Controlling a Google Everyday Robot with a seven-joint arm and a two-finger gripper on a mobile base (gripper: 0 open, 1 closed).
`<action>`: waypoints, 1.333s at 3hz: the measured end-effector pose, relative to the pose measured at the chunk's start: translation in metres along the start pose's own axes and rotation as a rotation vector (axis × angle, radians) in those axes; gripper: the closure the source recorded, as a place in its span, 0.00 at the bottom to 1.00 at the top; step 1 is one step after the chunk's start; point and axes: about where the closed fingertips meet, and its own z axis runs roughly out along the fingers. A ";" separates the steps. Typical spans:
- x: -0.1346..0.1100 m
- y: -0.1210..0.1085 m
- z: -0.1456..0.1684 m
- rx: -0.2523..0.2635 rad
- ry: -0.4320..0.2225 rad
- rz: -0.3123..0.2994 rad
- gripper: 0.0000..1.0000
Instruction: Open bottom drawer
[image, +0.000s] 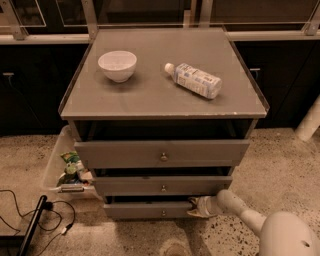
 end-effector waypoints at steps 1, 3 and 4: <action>-0.002 -0.001 -0.004 0.000 0.000 0.000 0.89; 0.003 0.014 -0.012 0.010 0.003 0.003 0.63; 0.003 0.014 -0.012 0.010 0.003 0.003 0.40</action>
Offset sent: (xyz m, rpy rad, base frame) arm -0.1460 -0.0577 -0.0202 0.0411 0.0678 -0.0627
